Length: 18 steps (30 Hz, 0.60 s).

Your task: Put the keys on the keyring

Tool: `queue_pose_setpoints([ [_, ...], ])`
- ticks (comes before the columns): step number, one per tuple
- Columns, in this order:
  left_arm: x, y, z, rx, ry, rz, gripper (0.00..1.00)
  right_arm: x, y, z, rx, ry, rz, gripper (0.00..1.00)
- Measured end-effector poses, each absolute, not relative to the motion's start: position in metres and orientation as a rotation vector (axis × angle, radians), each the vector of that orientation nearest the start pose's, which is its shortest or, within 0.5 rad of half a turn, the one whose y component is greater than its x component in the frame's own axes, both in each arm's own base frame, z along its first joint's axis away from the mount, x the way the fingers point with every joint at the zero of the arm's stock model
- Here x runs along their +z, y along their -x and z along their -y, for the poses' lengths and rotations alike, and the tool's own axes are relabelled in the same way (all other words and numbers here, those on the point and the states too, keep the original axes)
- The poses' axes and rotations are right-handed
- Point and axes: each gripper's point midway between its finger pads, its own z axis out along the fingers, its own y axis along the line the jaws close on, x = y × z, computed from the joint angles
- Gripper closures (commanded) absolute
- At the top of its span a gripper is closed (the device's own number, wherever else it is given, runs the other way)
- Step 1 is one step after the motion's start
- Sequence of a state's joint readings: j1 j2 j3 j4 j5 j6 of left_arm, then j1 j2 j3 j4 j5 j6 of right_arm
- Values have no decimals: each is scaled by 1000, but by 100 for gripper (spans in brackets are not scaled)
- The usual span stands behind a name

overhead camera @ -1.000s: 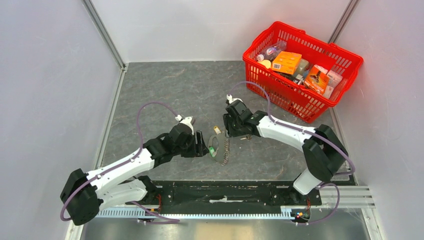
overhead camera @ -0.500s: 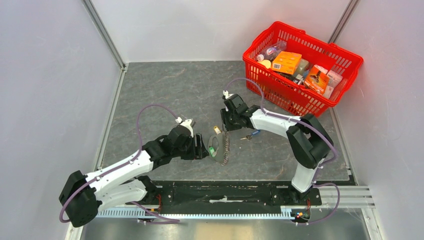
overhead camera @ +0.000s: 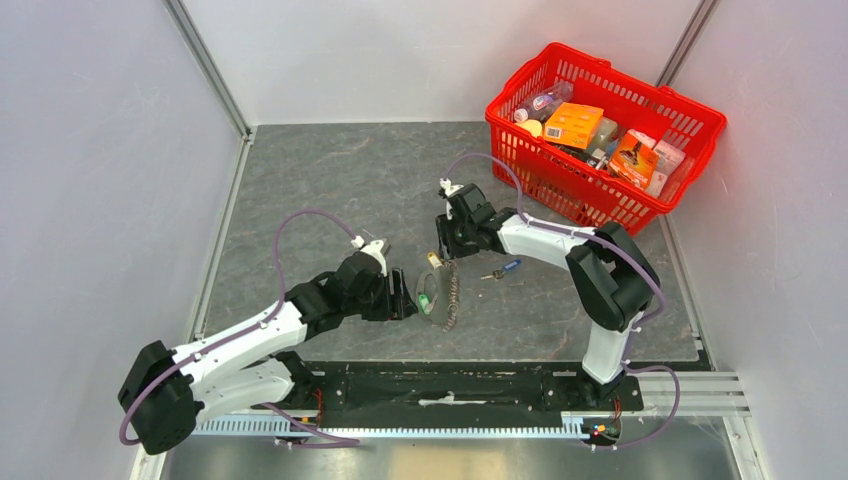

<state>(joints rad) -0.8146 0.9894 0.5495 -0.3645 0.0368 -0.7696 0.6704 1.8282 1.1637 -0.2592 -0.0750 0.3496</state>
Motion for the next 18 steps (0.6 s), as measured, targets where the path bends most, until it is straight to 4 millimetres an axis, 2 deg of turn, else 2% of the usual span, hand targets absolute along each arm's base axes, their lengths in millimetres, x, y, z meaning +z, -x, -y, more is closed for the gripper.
queue_pose_setpoints([
  [12,86,-162,223,-763,-76,-2516,29,47,-334,-296,591,437,-2495,51],
  [18,91,-162,223,-776,-75,-2500,29,33,-325,-290,616,431,-2518,53],
])
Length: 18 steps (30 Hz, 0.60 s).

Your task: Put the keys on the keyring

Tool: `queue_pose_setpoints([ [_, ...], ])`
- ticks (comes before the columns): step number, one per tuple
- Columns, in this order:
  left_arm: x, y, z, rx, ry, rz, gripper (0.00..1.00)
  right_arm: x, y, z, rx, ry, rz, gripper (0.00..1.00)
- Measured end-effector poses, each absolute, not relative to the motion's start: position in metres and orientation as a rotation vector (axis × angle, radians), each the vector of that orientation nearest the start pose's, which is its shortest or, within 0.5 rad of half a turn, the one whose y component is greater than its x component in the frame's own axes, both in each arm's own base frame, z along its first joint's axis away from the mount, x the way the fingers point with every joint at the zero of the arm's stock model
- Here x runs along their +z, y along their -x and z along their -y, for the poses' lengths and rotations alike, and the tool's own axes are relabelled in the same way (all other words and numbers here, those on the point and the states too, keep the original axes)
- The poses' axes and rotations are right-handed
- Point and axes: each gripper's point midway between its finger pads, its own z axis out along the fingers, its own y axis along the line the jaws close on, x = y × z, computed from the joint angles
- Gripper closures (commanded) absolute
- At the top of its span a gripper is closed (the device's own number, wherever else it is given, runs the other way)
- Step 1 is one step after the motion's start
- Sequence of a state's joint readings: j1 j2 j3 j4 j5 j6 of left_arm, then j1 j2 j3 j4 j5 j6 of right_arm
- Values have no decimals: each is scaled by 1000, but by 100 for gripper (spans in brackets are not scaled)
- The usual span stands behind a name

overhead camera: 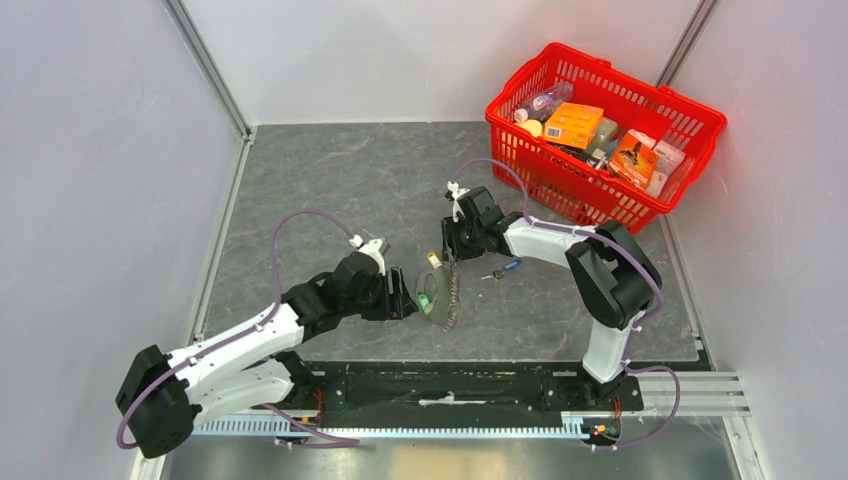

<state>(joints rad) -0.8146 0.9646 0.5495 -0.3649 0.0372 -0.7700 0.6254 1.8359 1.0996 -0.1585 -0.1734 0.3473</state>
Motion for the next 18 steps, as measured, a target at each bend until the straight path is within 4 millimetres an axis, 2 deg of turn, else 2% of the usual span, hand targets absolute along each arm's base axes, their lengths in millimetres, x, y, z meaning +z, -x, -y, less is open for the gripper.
queue_pose_setpoints([
  [9,94,-160,225,-801,-83,-2493,29,28,-324,-284,660,412,-2527,53],
  [18,93,-157,223,-809,-84,-2489,29,26,-314,-292,757,420,-2527,53],
])
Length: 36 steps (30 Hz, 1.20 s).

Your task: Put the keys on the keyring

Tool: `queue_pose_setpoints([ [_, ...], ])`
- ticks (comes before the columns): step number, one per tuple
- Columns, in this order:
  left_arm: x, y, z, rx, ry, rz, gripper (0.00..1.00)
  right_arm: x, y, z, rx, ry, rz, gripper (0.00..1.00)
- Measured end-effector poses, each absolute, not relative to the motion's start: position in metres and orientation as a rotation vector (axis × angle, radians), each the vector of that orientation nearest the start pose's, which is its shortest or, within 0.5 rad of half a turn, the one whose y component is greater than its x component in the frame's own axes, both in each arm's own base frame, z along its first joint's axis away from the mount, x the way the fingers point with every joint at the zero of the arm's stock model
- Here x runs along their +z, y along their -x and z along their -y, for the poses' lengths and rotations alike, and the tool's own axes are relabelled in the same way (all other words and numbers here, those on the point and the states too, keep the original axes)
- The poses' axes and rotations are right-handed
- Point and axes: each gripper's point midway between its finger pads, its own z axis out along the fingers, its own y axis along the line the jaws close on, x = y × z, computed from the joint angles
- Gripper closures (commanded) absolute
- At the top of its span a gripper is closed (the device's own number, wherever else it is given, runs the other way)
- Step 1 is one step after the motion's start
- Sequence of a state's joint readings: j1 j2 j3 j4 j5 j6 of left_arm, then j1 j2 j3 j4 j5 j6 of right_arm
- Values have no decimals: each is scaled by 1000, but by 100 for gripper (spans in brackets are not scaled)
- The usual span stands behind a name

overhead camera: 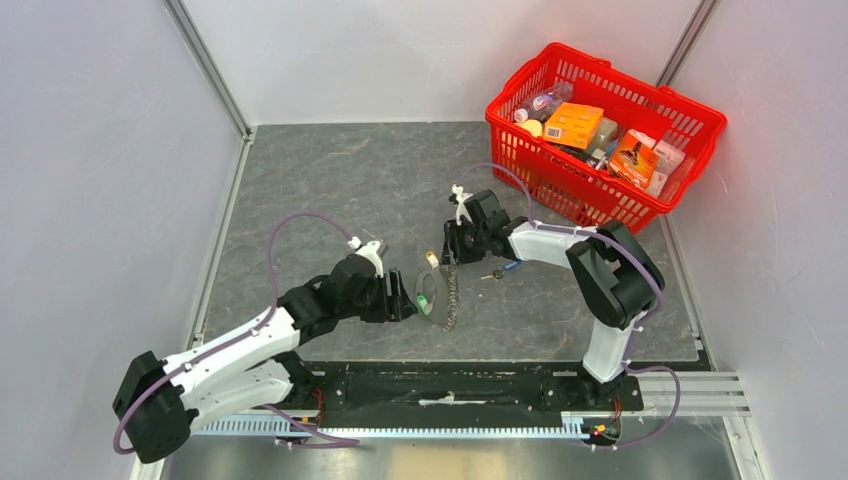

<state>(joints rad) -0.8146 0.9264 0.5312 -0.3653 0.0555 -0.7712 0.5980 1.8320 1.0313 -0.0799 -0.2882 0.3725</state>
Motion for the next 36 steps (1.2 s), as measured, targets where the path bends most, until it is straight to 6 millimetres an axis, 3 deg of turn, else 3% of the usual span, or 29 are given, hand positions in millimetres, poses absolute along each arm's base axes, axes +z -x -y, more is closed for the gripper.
queue_pose_setpoints([
  [14,94,-155,222,-822,-85,-2484,29,26,-293,-284,801,387,-2542,54],
  [36,93,-153,220,-828,-76,-2485,29,30,-307,-284,781,344,-2501,63],
])
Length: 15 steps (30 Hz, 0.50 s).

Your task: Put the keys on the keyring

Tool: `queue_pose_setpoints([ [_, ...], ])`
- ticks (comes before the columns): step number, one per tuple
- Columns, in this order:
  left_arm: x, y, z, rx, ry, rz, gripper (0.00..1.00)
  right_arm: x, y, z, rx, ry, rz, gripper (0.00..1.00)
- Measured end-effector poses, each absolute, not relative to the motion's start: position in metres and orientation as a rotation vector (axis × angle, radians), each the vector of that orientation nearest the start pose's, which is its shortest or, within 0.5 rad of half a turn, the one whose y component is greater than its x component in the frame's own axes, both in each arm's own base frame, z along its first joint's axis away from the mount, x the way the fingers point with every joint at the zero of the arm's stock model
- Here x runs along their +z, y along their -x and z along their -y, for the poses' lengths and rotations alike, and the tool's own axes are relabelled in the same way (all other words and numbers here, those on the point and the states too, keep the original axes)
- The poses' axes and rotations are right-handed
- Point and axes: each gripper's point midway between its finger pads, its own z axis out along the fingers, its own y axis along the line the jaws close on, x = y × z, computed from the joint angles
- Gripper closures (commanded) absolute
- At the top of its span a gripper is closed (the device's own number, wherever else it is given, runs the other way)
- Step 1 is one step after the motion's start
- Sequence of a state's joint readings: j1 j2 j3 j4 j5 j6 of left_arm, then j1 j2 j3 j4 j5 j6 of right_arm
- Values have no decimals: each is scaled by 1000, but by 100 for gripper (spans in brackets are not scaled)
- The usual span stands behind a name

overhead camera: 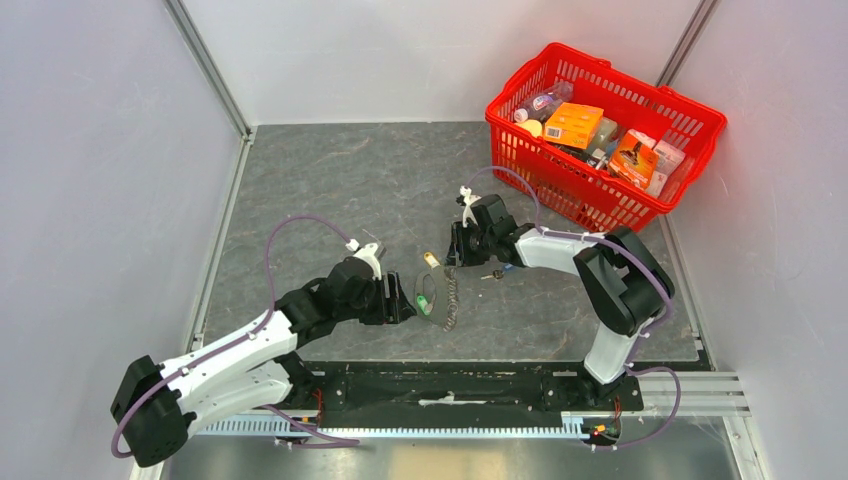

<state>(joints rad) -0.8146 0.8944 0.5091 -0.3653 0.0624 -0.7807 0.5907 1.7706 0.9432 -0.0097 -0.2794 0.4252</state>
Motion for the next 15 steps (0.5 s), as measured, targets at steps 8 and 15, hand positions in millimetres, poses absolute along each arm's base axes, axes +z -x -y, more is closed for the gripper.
queue_pose_setpoints([
  [8,93,-153,220,-828,-75,-2485,29,28,-309,-286,784,344,-2495,65],
  [15,93,-153,220,-828,-75,-2485,29,28,-310,-286,782,345,-2494,66],
])
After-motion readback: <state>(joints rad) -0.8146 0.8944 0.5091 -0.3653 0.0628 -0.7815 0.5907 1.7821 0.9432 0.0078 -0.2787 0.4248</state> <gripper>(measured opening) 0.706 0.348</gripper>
